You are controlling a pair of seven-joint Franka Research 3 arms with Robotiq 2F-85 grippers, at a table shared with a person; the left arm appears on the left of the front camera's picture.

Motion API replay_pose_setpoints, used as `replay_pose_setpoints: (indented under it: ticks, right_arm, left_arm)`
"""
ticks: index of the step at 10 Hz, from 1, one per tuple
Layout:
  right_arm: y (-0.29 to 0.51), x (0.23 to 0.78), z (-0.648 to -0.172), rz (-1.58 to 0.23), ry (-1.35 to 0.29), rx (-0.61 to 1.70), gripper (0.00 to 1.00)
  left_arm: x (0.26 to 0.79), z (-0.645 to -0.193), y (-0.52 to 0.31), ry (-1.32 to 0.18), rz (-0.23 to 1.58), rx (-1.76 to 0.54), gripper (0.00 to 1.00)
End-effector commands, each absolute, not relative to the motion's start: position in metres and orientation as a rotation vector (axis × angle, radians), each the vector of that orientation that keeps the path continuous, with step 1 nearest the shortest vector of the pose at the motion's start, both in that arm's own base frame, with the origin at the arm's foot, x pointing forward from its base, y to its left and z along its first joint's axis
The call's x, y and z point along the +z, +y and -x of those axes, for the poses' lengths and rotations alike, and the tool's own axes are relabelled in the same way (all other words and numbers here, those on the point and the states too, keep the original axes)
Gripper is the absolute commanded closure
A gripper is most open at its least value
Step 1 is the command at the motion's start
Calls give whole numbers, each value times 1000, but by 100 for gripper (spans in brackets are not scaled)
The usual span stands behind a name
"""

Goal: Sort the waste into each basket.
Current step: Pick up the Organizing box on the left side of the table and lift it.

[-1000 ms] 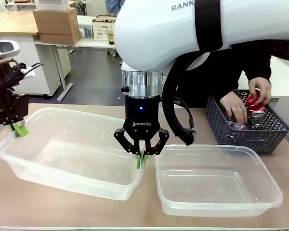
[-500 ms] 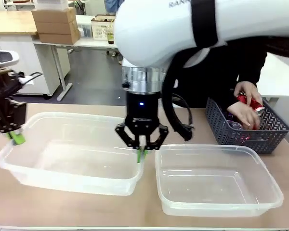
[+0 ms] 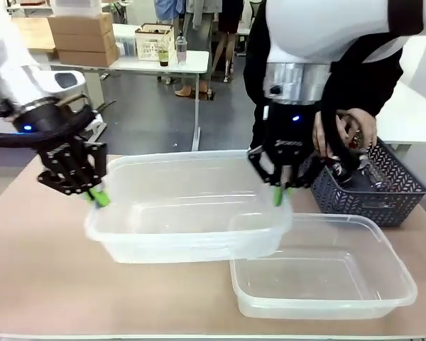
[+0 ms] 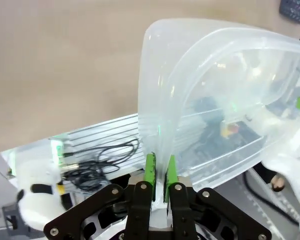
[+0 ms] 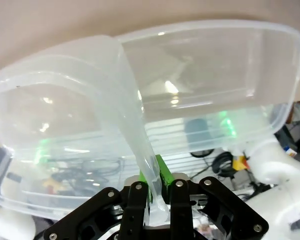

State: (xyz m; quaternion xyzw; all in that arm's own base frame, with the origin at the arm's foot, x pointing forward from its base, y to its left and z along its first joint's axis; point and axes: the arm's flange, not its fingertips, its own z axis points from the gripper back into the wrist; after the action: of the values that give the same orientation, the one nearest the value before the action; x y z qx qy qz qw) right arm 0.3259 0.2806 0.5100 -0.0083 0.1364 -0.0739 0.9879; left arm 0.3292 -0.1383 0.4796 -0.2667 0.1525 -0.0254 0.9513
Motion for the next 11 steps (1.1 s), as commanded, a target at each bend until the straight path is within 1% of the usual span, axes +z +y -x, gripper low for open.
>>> replay_pose_setpoints:
  ticks: [1,4,5,6,7,11]
  right_arm:
    - [256,507,-334,-14,274,-90,94]
    - [244,479,-341,-91,256,-30,94]
    - [237,465,-345,-137,243,-59,94]
    - [237,489,-345,-5,287,-44,94]
    - [237,489,-345,-5,287,-44,94]
    - [237,489,-345,-5,287,-44,94]
  left_arm:
    - [479,-349,-179,367,558,32,90]
    - [474,-370,-198,378,592,90,90]
    - [473,-370,-196,350,594,103,90]
    - [471,-369,-187,321,593,100,90]
    - [464,-370,-184,370,533,38,90]
    - [464,-370,-184,370,533,38,90]
